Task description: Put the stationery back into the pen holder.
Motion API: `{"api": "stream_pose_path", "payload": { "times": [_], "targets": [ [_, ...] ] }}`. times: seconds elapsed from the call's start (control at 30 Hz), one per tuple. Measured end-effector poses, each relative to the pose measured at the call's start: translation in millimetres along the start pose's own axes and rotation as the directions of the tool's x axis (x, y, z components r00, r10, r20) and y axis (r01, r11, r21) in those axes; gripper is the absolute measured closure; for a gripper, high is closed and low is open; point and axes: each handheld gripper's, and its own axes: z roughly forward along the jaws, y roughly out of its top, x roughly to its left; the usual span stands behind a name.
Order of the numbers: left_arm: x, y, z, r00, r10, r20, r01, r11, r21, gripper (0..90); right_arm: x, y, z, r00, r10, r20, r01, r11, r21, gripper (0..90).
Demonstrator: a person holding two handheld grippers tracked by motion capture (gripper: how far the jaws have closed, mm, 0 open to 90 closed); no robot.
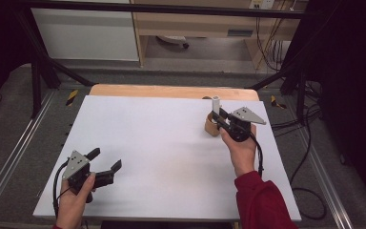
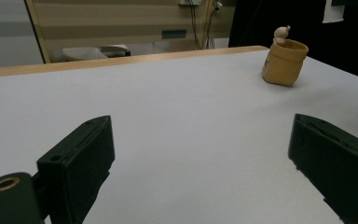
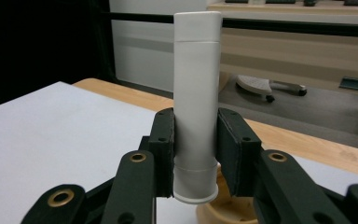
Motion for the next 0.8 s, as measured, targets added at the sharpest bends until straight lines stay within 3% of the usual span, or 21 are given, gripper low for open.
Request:
{"api": "stream_pose_path", "payload": {
  "times": [0.43, 0.8],
  "targets": [
    [2.4, -0.8, -0.3, 0.9999, -0.014, -0.005, 0.014, 0.9999, 0.009, 7.6, -18.3, -10.2, 28.9, 0.9947, 0.038, 0.096, -0.040, 0.999, 0.019, 68.3],
    [2.4, -0.8, -0.3, 0.9998, -0.020, 0.003, 0.020, 0.9997, 0.011, 7.9, -20.7, -25.4, 37.6, 0.9911, 0.054, 0.121, -0.060, 0.997, 0.039, 68.3]
  ]
}}
